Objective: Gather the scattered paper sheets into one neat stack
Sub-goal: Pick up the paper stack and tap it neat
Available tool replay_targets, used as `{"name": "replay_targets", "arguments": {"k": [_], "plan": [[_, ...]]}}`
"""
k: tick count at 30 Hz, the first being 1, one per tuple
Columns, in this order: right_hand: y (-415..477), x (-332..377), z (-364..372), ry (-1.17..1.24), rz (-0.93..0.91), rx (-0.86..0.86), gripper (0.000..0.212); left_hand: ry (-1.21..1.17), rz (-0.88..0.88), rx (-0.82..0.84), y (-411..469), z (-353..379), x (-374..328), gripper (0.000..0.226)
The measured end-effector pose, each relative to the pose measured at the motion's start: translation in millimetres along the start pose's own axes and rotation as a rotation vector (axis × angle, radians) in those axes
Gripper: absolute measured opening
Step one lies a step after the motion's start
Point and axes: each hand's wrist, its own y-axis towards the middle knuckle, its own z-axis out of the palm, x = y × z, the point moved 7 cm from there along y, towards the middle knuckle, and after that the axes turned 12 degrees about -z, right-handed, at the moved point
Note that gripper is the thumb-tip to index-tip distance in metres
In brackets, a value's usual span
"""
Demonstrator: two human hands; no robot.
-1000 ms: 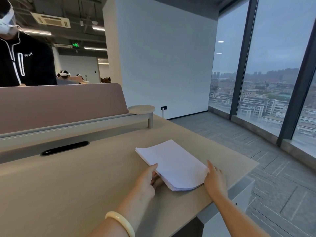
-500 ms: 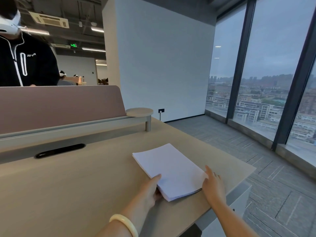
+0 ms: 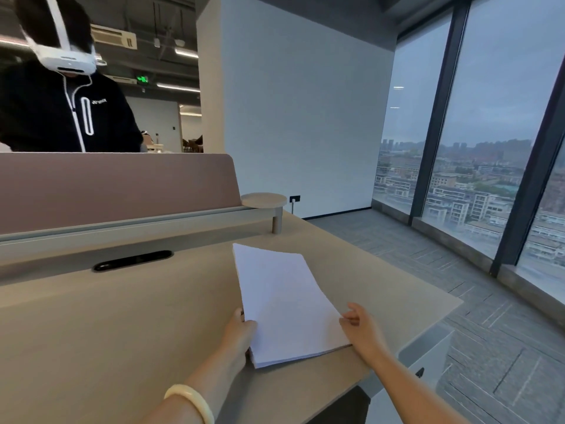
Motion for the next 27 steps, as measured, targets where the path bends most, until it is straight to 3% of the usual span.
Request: {"name": "replay_targets", "arguments": {"k": [10,14,18,24,27], "plan": [[-15.5,125.8,132.8,0.390,-0.055,0.282,0.044,0.004,0.134,0.043,-94.9,-179.3,-29.8,0.055],[-36.2,191.8,185.1,0.646,-0.016,0.375,0.034,0.036,0.171,-0.080,-126.9,-264.1,-30.1,0.052],[-61.6,254.4,231.3,0.714,-0.071,0.431,0.013,0.024,0.233,-0.150,-161.4,-326.6,-29.7,0.049],[-92.5,324.7,276.3,0.732,-0.180,0.444,0.025,0.054,0.329,-0.283,-188.8,-409.3,-25.1,0.033],[-108.2,354.5,293.3,0.756,-0.251,0.474,0.031,0.139,0.360,-0.390,-197.6,-433.2,-27.1,0.041]]}}
